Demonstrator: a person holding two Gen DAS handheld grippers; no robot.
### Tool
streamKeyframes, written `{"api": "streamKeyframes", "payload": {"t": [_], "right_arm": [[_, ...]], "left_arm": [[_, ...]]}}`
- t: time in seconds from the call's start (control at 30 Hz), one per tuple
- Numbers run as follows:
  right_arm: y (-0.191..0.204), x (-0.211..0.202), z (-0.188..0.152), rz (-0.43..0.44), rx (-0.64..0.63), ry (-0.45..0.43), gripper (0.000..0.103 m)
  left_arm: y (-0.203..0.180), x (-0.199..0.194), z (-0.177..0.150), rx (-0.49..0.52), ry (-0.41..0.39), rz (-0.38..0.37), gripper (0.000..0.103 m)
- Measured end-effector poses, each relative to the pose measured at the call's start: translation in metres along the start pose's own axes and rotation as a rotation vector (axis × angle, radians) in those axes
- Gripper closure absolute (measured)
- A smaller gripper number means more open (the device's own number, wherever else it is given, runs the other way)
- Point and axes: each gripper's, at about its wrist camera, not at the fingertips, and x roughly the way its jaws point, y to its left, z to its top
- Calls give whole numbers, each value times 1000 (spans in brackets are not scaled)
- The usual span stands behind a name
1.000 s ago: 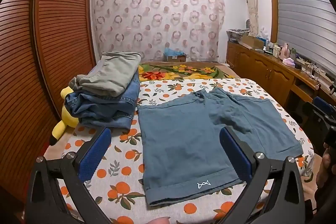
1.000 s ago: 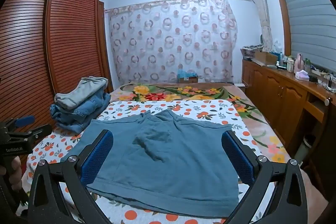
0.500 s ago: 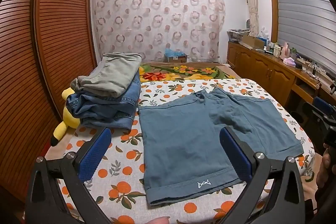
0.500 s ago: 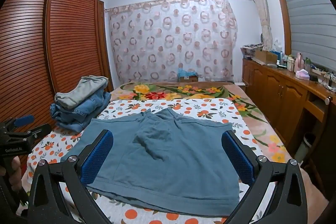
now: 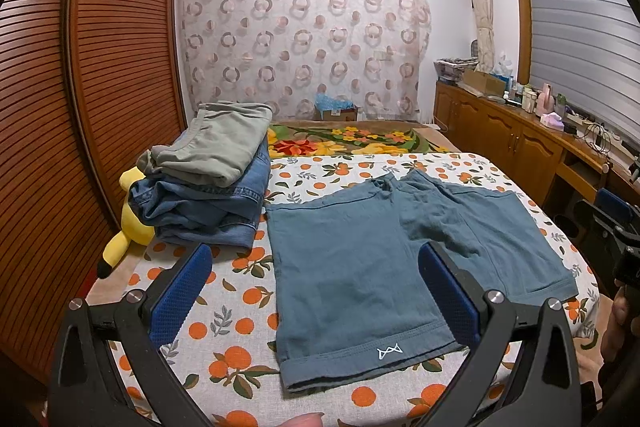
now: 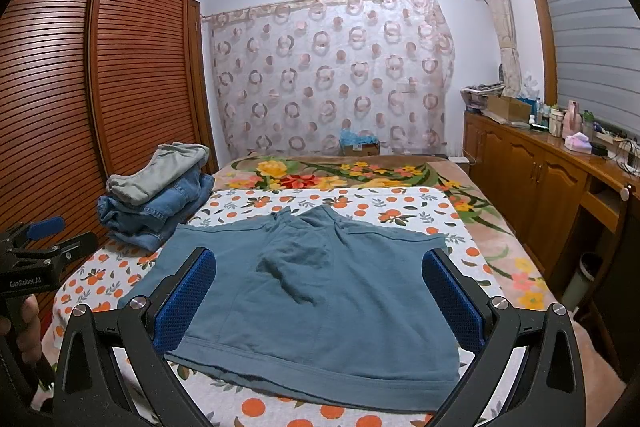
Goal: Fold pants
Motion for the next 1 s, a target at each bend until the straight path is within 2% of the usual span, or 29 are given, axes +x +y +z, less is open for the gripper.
{"api": "streamKeyframes", "payload": {"t": [1.0], "right_arm": [[1,1,0,-1,-2,2,0]], "left_arm": [[0,-9,5,2,-1,1,0]]}}
